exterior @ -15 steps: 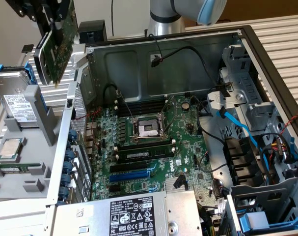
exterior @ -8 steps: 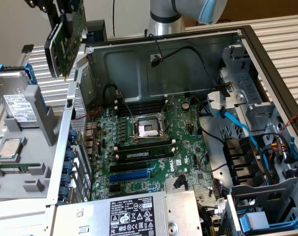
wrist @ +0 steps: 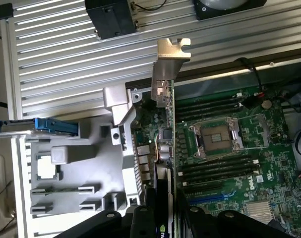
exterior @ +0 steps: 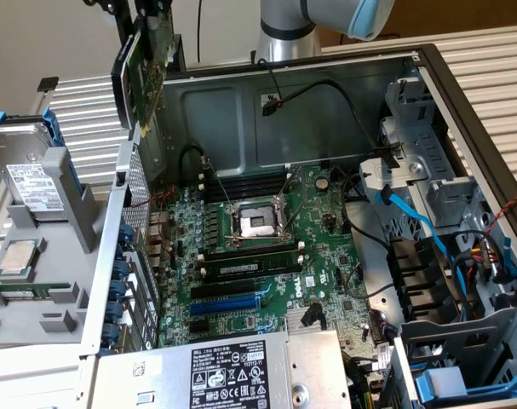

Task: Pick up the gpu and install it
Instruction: 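Pick up the gpu and move the gpu toward the slot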

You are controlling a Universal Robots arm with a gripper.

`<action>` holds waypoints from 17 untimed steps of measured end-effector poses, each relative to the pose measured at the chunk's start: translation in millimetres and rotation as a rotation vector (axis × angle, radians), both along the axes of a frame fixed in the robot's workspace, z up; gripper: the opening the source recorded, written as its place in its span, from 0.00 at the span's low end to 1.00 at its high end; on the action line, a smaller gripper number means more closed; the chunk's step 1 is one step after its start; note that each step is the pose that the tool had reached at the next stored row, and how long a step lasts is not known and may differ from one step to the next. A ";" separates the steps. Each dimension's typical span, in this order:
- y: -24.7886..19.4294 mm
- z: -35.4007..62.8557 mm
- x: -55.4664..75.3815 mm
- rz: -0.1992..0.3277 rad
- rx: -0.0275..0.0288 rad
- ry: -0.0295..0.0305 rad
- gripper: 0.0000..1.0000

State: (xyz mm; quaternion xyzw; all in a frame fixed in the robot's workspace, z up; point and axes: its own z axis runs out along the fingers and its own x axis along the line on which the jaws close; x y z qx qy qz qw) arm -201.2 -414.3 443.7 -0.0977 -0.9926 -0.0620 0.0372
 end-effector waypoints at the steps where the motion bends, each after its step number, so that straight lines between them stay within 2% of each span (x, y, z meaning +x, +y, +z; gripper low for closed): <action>1: 0.0 0.0 0.0 0.000 -0.0001 0.0000 0.27; 3: 0.0 -0.2 0.0 0.000 -0.0005 -0.0014 0.27; 4: 0.0 -0.4 0.0 0.000 -0.0018 -0.0055 0.27; 5: 0.0 -0.6 2.7 0.000 -0.0036 -0.0067 0.27; 10: 0.0 -0.9 25.2 0.000 -0.0037 -0.0071 0.27; 13: 0.0 -1.0 39.0 0.000 -0.0039 -0.0103 0.27; 15: 0.0 -1.1 47.2 0.000 -0.0038 -0.0176 0.27; 17: 0.0 -1.4 54.7 0.000 -0.0037 -0.0285 0.27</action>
